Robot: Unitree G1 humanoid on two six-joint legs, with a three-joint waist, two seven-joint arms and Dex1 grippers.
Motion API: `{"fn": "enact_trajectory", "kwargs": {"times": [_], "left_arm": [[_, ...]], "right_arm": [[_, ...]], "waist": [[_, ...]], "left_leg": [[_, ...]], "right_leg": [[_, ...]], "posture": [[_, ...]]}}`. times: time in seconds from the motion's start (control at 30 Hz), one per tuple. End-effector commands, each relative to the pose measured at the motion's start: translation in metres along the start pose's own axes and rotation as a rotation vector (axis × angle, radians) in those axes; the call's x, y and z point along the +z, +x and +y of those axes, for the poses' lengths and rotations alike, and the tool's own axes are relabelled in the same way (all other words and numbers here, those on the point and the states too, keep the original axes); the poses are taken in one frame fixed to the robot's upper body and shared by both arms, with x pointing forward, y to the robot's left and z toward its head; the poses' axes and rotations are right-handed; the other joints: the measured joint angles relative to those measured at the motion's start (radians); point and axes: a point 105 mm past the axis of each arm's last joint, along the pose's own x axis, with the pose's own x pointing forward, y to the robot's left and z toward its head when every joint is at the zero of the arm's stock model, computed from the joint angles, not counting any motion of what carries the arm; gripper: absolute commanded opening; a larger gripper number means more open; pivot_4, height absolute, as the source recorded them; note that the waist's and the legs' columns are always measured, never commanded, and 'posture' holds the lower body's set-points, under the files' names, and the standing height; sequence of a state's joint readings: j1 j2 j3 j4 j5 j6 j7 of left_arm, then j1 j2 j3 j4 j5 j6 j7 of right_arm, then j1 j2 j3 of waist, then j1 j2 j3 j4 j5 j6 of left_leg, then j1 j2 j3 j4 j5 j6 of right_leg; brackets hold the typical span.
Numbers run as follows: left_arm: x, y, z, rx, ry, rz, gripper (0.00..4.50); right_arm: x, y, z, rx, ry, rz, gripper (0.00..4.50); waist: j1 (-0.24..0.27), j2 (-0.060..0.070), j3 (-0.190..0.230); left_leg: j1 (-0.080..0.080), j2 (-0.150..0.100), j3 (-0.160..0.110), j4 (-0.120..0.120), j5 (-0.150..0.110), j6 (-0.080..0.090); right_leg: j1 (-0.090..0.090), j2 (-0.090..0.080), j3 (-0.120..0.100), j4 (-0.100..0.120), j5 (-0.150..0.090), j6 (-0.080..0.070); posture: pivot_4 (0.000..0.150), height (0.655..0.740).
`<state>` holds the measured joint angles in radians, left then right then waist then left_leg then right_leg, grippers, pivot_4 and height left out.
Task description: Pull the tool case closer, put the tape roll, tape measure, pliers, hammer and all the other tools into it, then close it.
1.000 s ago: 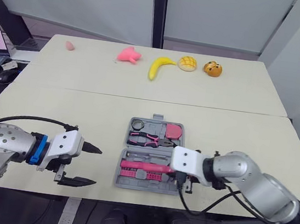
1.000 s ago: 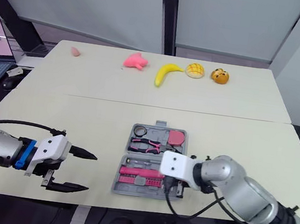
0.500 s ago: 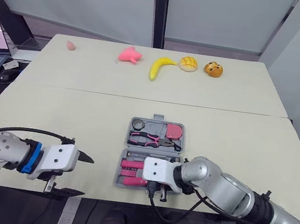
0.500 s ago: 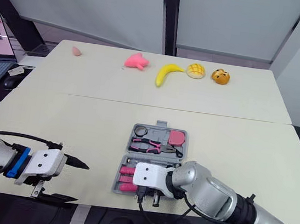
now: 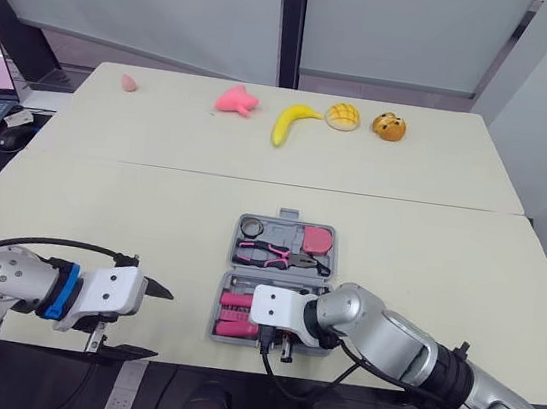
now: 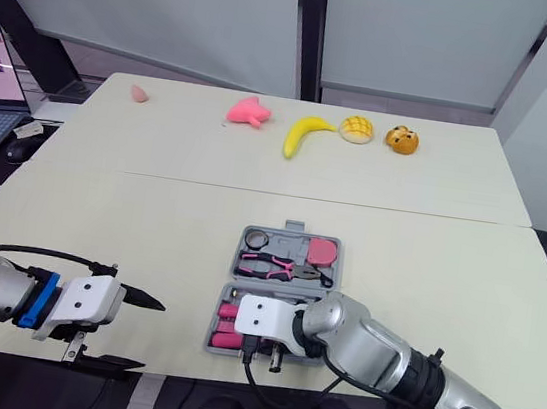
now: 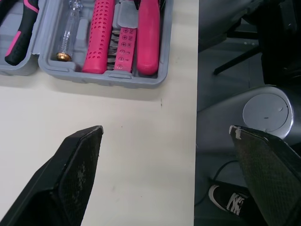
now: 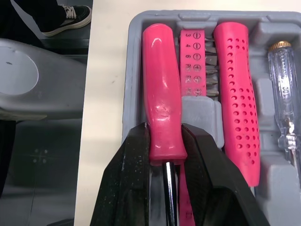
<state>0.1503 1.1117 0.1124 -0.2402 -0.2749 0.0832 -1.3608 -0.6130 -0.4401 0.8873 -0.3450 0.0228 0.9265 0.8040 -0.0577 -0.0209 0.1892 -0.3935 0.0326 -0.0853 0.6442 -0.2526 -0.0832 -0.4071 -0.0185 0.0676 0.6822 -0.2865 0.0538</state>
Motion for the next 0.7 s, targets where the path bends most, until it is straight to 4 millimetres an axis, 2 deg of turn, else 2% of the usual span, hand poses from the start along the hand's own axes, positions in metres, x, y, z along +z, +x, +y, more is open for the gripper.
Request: {"fn": "enact_trajectory", "kwargs": {"times": [0.03, 0.27, 0.3, 0.43, 0.67, 0.7], "left_arm": [[0.007, 0.004, 0.001, 0.005, 0.033, -0.013, 4.5], [0.014, 0.01, 0.004, 0.011, 0.038, -0.026, 4.5], [0.015, 0.01, 0.004, 0.012, 0.037, -0.027, 4.5], [0.017, 0.01, 0.004, 0.011, 0.03, -0.03, 4.5], [0.018, 0.01, 0.005, 0.017, 0.018, -0.035, 4.5], [0.017, 0.009, 0.004, 0.018, 0.015, -0.037, 4.5]], "right_arm": [[0.009, -0.002, -0.002, -0.002, -0.029, -0.028, 0.73], [0.009, -0.002, 0.0, 0.013, -0.007, -0.034, 0.73], [0.01, -0.003, 0.001, 0.027, -0.01, -0.043, 1.45], [0.016, -0.012, -0.003, 0.011, -0.029, -0.091, 2.1], [0.035, -0.034, -0.007, 0.015, -0.065, -0.223, 2.1], [0.034, -0.034, -0.006, 0.019, -0.066, -0.224, 1.92]], "waist": [[0.0, 0.0, 0.0], [0.001, 0.0, 0.0], [0.0, 0.0, 0.0], [0.0, 0.0, 0.0], [0.0, 0.0, 0.0], [0.0, 0.0, 0.0]], "left_leg": [[0.0, 0.0, 0.0, 0.0, 0.0, 0.0], [0.0, 0.0, 0.0, 0.0, 0.0, 0.0], [0.0, 0.0, 0.0, 0.0, 0.0, 0.0], [0.0, 0.0, 0.0, 0.0, 0.0, 0.0], [0.0, 0.0, -0.001, 0.0, 0.0, 0.0], [0.0, 0.0, -0.001, 0.0, 0.0, 0.0]], "right_leg": [[0.0, 0.0, 0.0, 0.0, 0.0, 0.0], [0.0, 0.0, 0.0, 0.0, 0.0, 0.0], [0.0, 0.0, 0.0, 0.0, 0.0, 0.0], [0.0, 0.0, 0.0, 0.0, 0.0, 0.0], [0.0, 0.0, -0.001, 0.0, 0.0, 0.0], [0.0, 0.0, -0.001, 0.0, 0.0, 0.0]], "posture": [[0.15, 0.7255], [0.15, 0.7255], [0.15, 0.7255], [0.15, 0.7255], [0.15, 0.7255], [0.15, 0.7255]]}}
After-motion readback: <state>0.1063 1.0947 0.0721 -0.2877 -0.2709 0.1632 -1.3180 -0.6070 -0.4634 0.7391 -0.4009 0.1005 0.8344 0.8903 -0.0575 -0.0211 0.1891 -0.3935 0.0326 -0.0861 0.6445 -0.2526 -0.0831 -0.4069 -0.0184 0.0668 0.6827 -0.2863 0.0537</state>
